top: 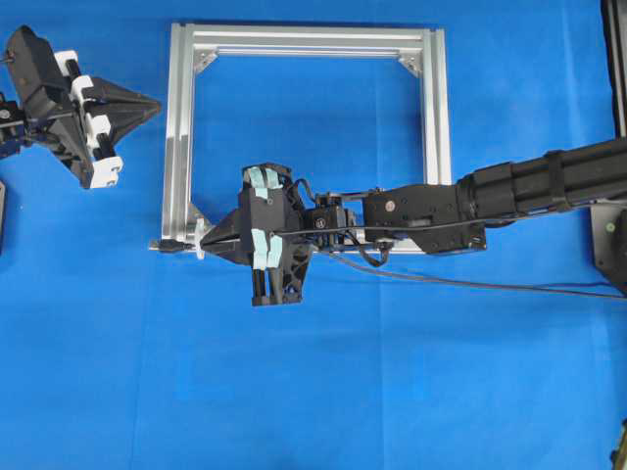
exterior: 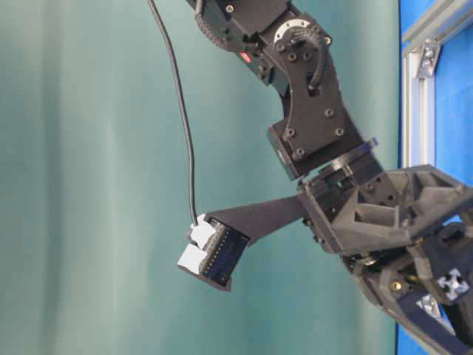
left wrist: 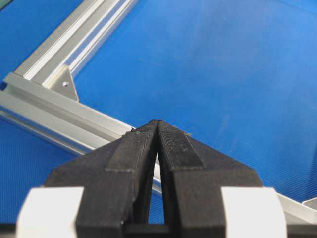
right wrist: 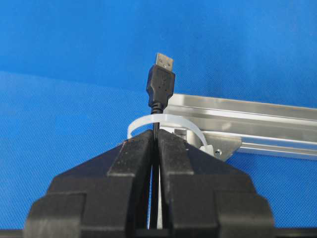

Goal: Insert the wire through the string loop located on the left side.
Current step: 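Move the open left gripper toward the plug emerging from the loop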

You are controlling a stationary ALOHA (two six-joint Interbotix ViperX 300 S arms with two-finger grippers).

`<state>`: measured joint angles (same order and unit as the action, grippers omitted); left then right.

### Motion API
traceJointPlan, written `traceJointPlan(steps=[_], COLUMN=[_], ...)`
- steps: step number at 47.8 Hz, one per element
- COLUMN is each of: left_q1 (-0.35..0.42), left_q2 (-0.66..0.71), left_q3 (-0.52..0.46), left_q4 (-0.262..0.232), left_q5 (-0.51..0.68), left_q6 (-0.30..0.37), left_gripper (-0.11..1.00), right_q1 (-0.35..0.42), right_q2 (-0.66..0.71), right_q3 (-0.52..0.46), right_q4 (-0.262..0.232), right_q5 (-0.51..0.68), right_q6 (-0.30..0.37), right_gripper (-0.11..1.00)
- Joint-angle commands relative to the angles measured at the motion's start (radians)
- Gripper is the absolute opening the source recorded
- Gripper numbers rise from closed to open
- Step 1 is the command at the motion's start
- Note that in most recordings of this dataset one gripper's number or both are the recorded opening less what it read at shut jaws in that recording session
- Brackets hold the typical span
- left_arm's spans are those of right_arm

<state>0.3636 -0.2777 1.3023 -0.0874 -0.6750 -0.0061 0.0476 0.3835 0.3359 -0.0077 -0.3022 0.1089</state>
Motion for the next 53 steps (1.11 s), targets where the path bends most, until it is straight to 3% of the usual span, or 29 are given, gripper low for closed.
traceJointPlan(steps=[1, 18, 31, 40, 53], left_q1=[-0.029, -0.298, -0.443, -0.499, -0.502], left_q2=[-0.005, -0.064, -0.144, -0.167, -0.158], left_q3=[-0.012, 0.008, 0.032, 0.046, 0.040], left_q4=[0.003, 0.003, 0.005, 0.006, 0.009], left_q5=[-0.009, -0.011, -0.005, -0.003, 0.017], left_q6=[-0.002, -0.014, -0.011, 0.000, 0.002], left_gripper=[0.00, 0.00, 0.00, 0.00, 0.00], right_q1=[0.000, 0.000, 0.000, 0.000, 0.000], right_q2=[-0.020, -0.020, -0.020, -0.020, -0.020], right_q3=[-0.017, -0.018, -0.018, -0.020, -0.020], right_q4=[-0.002, -0.002, -0.002, -0.002, -0.002], right_q5=[-0.005, -0.005, -0.005, -0.005, -0.005], right_q6=[-0.002, -0.002, -0.002, -0.002, -0.002], right_gripper=[0.03, 0.03, 0.03, 0.03, 0.03])
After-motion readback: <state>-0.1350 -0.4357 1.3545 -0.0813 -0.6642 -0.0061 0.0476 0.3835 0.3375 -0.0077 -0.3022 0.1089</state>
